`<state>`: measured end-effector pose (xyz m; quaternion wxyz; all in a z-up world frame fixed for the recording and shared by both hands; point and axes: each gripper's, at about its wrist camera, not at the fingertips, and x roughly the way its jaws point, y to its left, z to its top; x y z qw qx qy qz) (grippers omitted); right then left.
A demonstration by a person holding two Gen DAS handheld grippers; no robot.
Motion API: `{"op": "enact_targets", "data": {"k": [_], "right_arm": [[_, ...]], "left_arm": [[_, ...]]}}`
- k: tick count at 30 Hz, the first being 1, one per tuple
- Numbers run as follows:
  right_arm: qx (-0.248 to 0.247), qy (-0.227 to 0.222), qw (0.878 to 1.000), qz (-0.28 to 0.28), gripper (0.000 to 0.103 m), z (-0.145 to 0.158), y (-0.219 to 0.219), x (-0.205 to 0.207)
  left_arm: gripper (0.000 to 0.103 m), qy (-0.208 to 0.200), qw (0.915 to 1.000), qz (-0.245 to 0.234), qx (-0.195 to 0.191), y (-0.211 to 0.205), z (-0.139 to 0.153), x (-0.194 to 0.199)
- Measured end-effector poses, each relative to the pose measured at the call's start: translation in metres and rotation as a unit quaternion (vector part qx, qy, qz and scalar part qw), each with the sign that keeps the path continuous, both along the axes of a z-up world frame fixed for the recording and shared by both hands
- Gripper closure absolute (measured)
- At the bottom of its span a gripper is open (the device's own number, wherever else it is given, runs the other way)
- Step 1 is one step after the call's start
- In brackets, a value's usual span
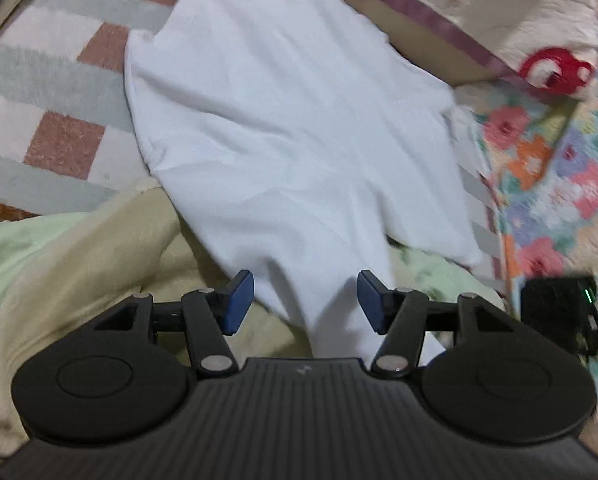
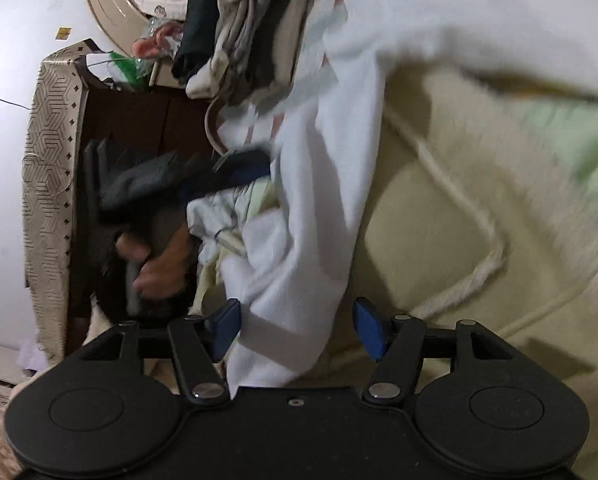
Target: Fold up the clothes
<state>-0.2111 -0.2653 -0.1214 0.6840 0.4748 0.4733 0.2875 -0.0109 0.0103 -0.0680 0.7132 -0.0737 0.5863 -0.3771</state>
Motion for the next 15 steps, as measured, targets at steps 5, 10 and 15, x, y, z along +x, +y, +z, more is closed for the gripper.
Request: {"op": "enact_targets", "data": {"k": [5, 10, 15], "right_arm": [[-0.029, -0.095, 0.995, 0.029, 0.091, 0.041, -0.01, 0.007], [-0.407, -0.128, 0.904, -0.007, 0.081, 0.069, -0.011, 0.033], [-0.536, -0.113, 0.834, -0.067, 0.075, 0.07, -0.017, 0.039]], "left_arm": [[0.101, -0.13, 0.9912, -0.023, 0.01, -0.016, 0.022, 0.0], [0.101, -0.208, 0.9775, -0.008, 0.033, -0.025, 0.037, 0.002], [0.101, -0.229, 0.9712, 0.008, 0.065, -0.028, 0.018, 0.002]]}}
